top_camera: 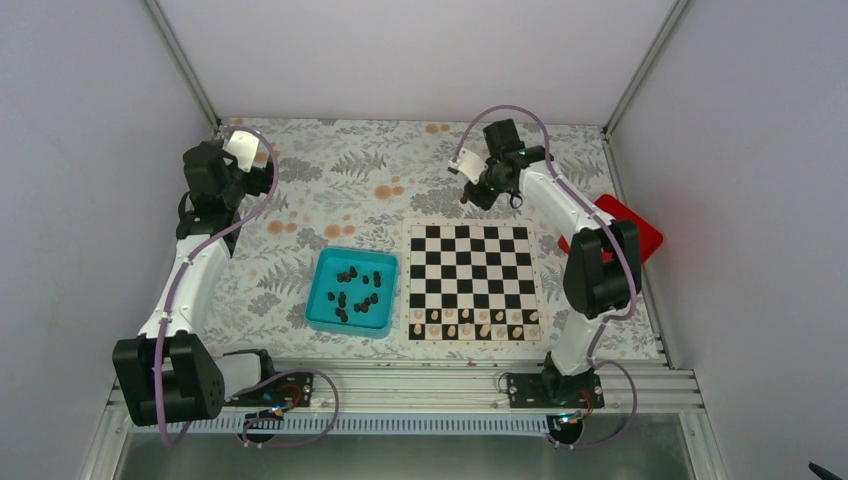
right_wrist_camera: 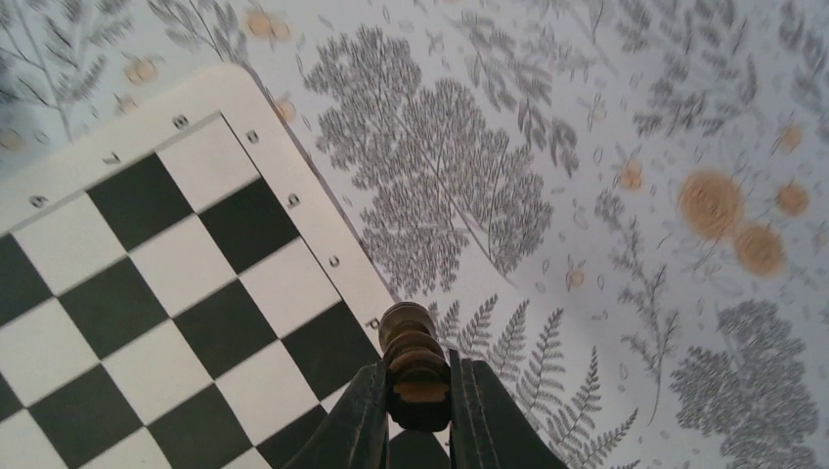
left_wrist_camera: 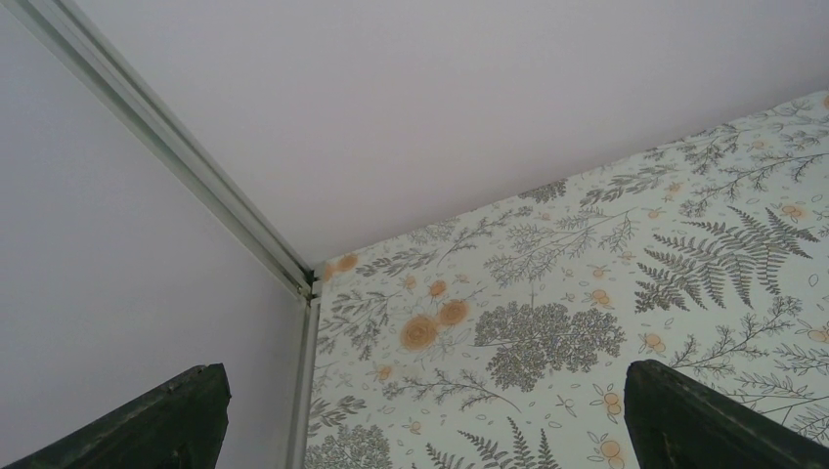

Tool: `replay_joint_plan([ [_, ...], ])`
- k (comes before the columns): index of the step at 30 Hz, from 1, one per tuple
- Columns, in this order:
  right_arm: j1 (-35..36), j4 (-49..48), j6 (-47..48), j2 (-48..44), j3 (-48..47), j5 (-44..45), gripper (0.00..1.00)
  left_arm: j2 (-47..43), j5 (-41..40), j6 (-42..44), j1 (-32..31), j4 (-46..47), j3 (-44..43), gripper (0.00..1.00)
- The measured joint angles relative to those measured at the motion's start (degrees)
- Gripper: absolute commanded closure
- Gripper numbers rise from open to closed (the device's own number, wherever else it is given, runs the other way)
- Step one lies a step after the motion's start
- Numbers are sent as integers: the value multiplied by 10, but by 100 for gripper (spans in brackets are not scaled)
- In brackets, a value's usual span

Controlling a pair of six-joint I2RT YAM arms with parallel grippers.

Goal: Set up the chess pieces on the board
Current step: Place the chess piece on the chessboard.

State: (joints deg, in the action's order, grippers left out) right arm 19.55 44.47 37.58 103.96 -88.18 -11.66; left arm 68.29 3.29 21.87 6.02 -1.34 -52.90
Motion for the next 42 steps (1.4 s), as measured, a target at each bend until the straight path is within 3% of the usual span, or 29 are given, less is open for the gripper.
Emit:
replay_joint_plan([
  [20,-32,-39,6,40,66,-1,96,0,4,0,0,0,0,0],
  [42,-32,-62,9,16,156,18,96,0,17,2,0,-6,0,0],
])
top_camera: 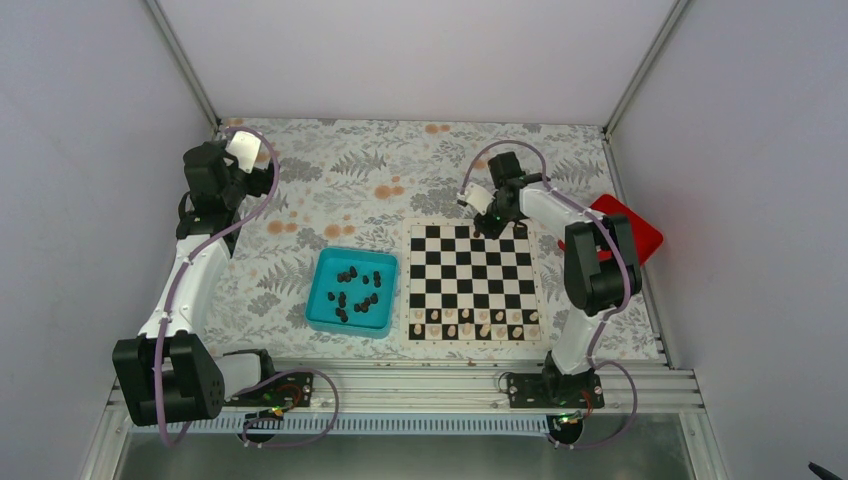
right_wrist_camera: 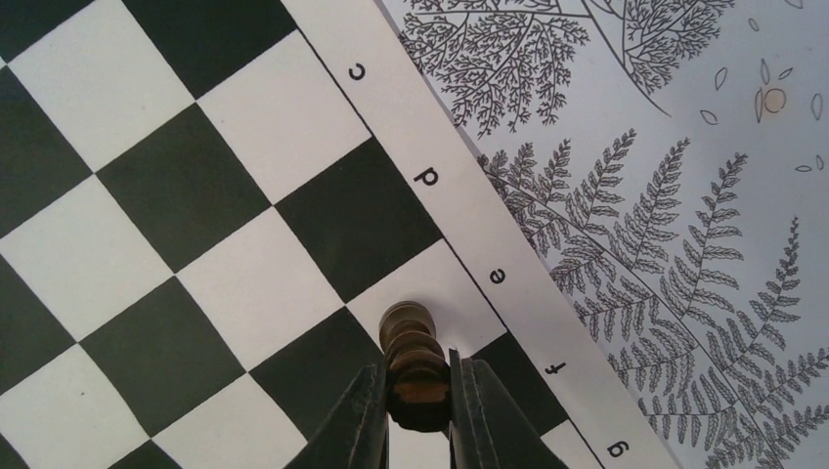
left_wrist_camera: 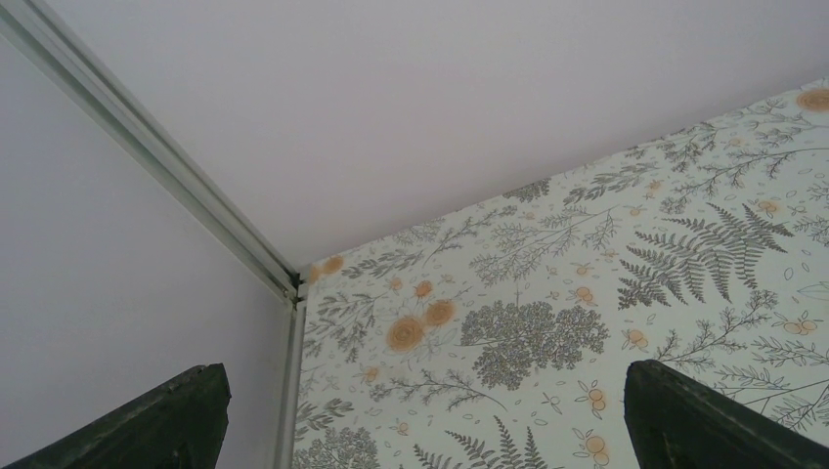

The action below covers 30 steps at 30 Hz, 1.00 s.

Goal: Set up the chess pieces on the board
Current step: Place the chess piece on the chessboard.

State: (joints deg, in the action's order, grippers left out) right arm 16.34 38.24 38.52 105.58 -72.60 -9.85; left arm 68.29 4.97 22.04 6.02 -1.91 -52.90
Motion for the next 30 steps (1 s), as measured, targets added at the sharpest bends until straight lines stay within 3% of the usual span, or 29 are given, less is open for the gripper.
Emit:
replay_joint_plan([
  [16,-7,-16,0,-2,7,4,94,0,0,0,0,0,0,0],
  [20,-7,-18,0,-2,8,3,86,2,0,0,0,0,0,0],
  [26,-7,-17,3,-2,10,-1,56,5,0,0,0,-1,0,0],
  [30,-7,-5,6,-12,10,-6,52,6,1,1,0,-1,0,0],
])
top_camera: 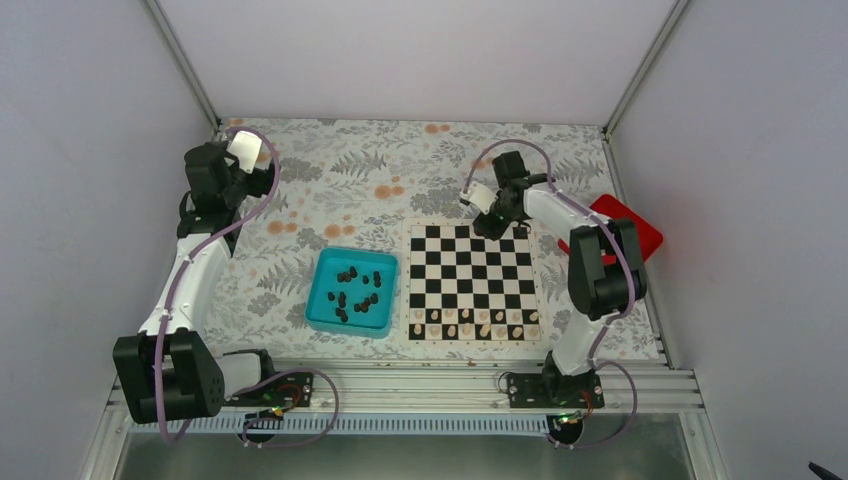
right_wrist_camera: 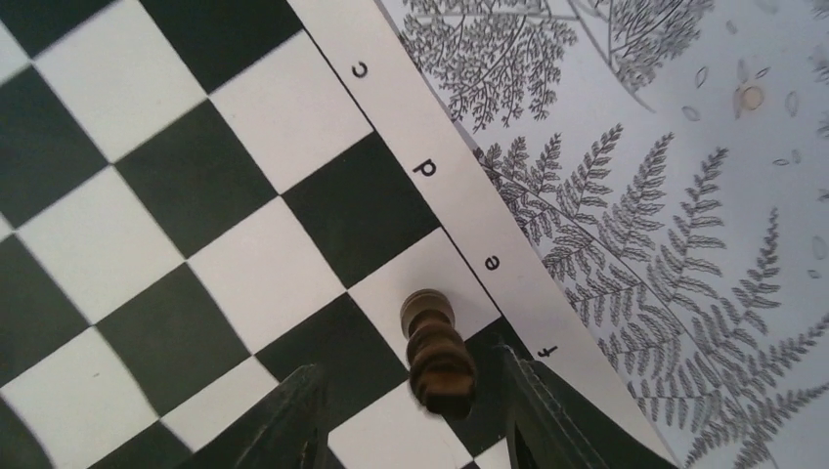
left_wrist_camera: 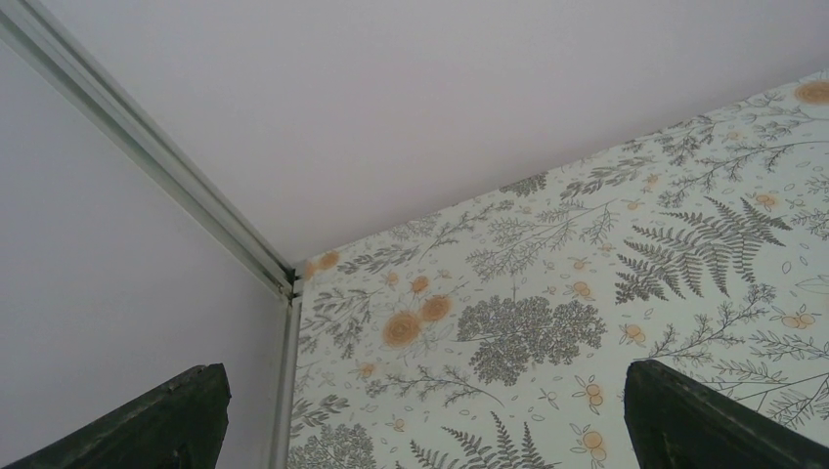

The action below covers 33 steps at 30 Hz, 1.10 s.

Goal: Set up the chess pieces on the board
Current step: Place the chess piece on the chessboard, then pick up the chess piece from the storage box.

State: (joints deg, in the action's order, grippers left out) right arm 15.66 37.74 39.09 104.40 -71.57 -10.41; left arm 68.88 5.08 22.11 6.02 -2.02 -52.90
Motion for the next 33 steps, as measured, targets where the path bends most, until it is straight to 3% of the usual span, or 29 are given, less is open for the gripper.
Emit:
replay_joint_plan([
  [10,31,64,-1,-52,-108,-10,51,0,2,0,0,0,0,0],
  [21,319,137,-9,-8,-209,18,54,0,4,0,0,0,0,0],
  [33,404,162,-11,91,-225,36,62,0,5,2,0,0,0,0],
])
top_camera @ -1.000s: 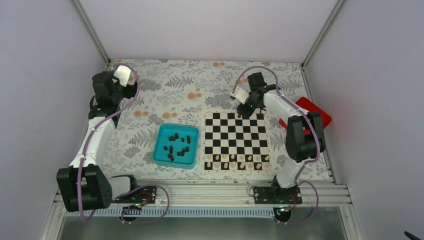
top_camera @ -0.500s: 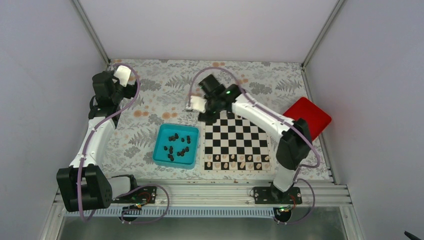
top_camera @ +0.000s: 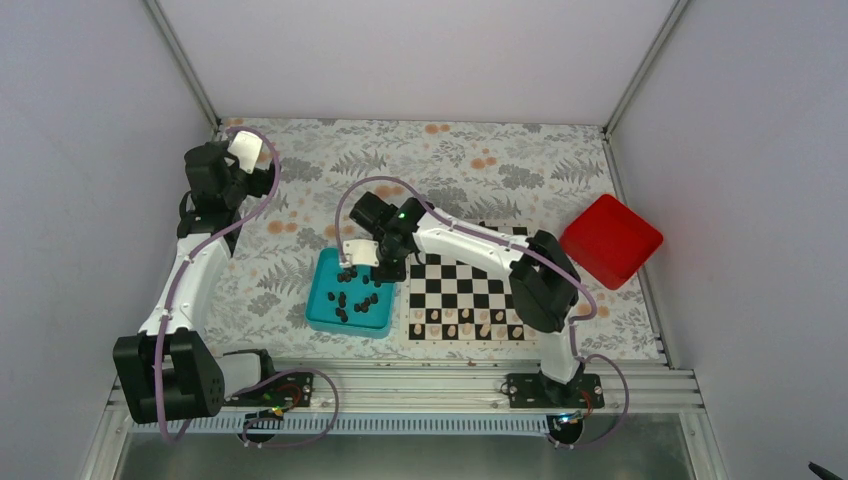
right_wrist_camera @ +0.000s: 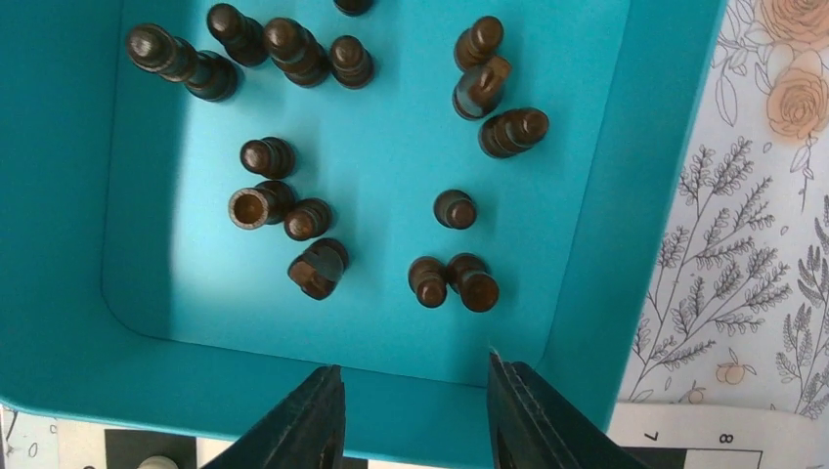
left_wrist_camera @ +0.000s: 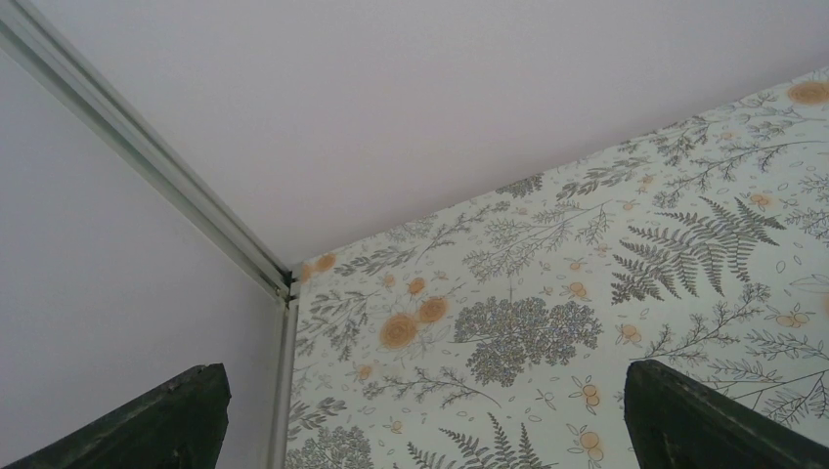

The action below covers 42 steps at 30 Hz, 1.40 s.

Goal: Set up the chess pieces on the board
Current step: Pick up the chess piece from the storage box.

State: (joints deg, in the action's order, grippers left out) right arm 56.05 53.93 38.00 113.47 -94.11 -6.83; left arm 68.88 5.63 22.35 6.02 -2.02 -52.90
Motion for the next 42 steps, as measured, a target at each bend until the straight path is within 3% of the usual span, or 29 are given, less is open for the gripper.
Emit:
replay_joint_plan([
  [31,43,-4,15,66,1,5,68,0,-3,8,0,2,11,0],
  [42,43,-15,20,76,3,9,95,0,-3,9,0,2,11,0],
])
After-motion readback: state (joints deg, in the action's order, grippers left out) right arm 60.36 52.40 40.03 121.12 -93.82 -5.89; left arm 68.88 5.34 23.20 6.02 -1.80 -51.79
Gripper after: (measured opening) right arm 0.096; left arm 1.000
